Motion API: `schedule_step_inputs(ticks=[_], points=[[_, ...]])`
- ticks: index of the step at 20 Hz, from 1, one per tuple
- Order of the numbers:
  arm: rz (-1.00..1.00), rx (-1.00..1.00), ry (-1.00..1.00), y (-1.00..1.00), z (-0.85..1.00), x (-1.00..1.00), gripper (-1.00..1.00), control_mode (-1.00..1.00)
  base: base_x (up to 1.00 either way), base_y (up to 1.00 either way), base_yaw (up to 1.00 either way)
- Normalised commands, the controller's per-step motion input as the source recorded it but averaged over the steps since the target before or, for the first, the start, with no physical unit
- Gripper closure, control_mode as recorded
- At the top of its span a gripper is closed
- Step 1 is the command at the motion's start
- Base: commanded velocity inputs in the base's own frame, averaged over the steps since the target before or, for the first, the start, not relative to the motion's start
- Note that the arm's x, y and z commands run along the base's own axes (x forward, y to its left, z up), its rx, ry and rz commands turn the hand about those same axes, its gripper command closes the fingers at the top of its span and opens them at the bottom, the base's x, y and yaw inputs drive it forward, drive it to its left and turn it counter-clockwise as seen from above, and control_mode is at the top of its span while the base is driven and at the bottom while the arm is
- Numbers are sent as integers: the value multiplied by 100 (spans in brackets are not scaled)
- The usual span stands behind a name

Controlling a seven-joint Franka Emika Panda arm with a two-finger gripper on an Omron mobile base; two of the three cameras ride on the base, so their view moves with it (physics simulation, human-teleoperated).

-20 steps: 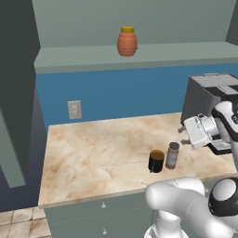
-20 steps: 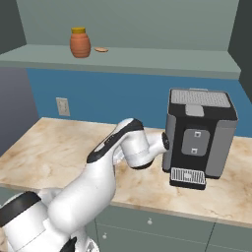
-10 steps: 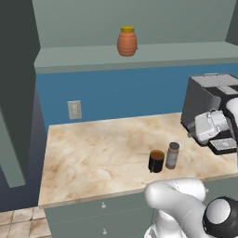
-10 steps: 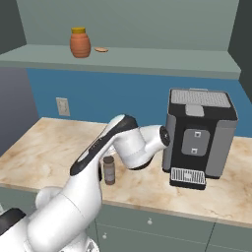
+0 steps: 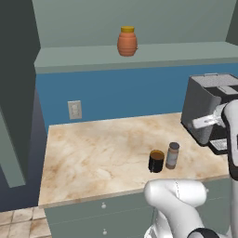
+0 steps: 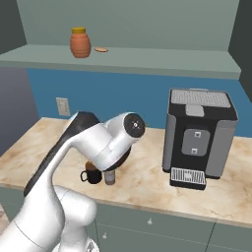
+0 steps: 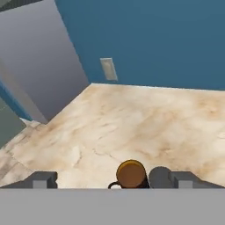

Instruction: Pick the cinnamon and honey bottle from the cabinet and place them next to the mug.

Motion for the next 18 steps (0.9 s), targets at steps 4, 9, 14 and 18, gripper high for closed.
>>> schedule_step_inputs(ticks=[4,9,14,18], points=[[-50,-5,28,37,74,-14,-100,-100,0,0,0],[-44,-10,15,55,95,-5,-100,-100,0,0,0],[-18,-16,-1,68,96,-1,-100,-100,0,0,0],[-3,-12,-9,51,72,2,-100,-100,0,0,0]])
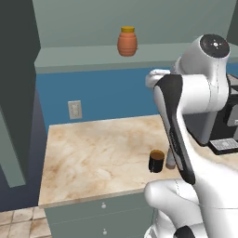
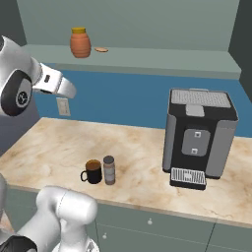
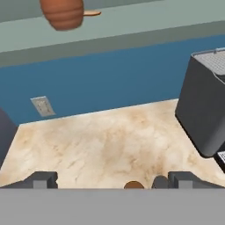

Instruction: Pick the cinnamon and honey bottle from the cabinet and place them next to the mug.

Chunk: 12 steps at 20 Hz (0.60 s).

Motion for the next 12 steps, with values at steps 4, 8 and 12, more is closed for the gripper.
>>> schedule_step_inputs(ticks=[4,8,12], points=[[0,-7,-17,28,42,35,-100,-100,0,0,0],[0,0,-22,2,20,58,-100,-100,0,0,0],[0,0,-17,0,24,55,-100,-100,0,0,0]])
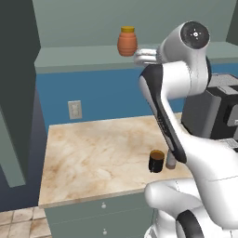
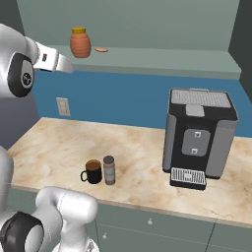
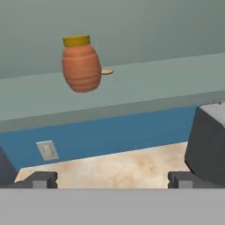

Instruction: Pick the cinnamon and honey bottle from the cabinet and place them next to the mug.

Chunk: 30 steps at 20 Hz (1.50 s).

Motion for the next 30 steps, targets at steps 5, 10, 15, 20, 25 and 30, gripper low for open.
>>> schedule_step_inputs(ticks=[5,10,15,20,25,30], points=[[0,5,-11,0,16,69,-100,-100,0,0,0],[7,12,0,0,72,28,-100,-100,0,0,0],[15,8,6,0,64,0,-100,-100,0,0,0],[8,0,12,0,-1,0,-100,-100,0,0,0],[0,-1,0,0,-30,0,-100,-100,0,0,0],[0,-5,0,0,-7,10,-100,-100,0,0,0]])
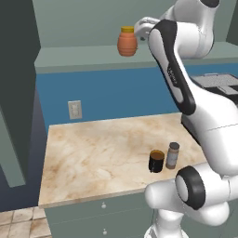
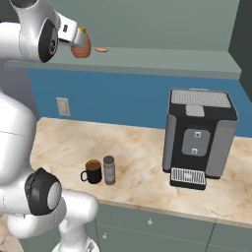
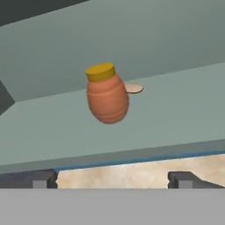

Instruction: Pick the cinnamon and honey bottle from the cabinet and place them next to the mug.

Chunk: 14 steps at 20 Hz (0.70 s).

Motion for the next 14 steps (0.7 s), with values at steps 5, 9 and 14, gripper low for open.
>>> schedule_step_inputs(ticks=[5,9,14], points=[[0,-7,-2,0,-1,21,-100,-100,0,0,0],[0,-6,-1,0,0,37,-100,-100,0,0,0],[0,-2,0,0,0,43,-100,-100,0,0,0]])
